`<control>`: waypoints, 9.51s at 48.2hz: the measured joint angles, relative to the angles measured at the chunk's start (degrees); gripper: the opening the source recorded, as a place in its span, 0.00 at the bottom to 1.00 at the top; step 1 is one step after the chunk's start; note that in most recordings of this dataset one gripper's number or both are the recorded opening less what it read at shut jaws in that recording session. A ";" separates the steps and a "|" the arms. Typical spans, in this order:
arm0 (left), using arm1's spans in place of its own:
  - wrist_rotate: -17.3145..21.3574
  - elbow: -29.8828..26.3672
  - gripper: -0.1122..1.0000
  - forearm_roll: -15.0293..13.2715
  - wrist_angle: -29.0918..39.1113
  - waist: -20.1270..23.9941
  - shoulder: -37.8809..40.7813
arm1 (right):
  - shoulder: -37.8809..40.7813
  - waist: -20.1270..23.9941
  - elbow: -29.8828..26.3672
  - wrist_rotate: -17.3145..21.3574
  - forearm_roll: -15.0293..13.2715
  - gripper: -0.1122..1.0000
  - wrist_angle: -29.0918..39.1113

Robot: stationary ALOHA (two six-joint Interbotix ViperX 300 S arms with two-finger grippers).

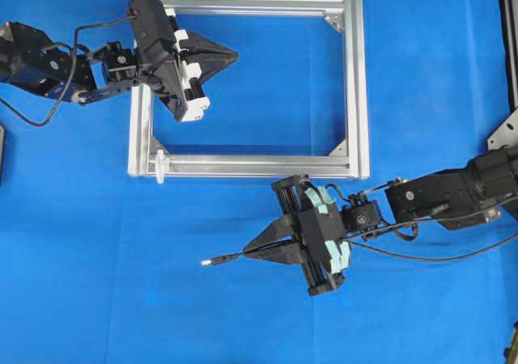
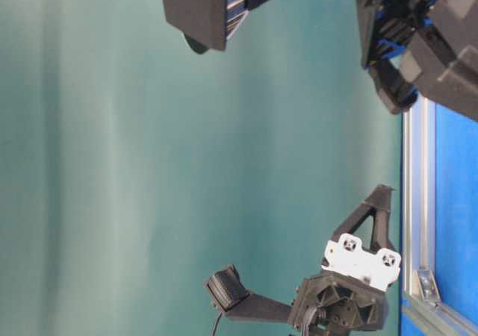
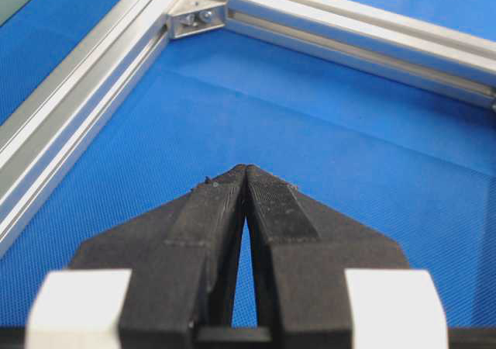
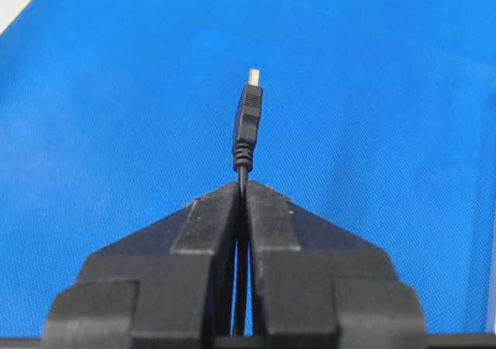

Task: Insert the wire through the string loop located on the left side.
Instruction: 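Lift the plug with the right gripper toward the white zip-tie loop, then push the plug tip leftward through the zip-tie loop with right gripper, then move the left gripper toward the plug tip emerging from the loop, then open the left gripper around the plug tip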

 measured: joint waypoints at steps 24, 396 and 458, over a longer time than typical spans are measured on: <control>0.00 0.00 0.10 0.00 0.00 0.00 0.00 | 0.00 0.00 0.09 0.00 0.00 0.10 0.26; -0.62 27.60 0.10 0.53 1.58 -20.13 -25.40 | 15.29 -15.03 -20.04 -3.96 -1.93 0.10 0.62; -0.70 26.37 0.90 0.62 9.23 -20.92 -24.70 | 15.29 -15.03 -20.13 -3.96 -1.93 0.10 0.70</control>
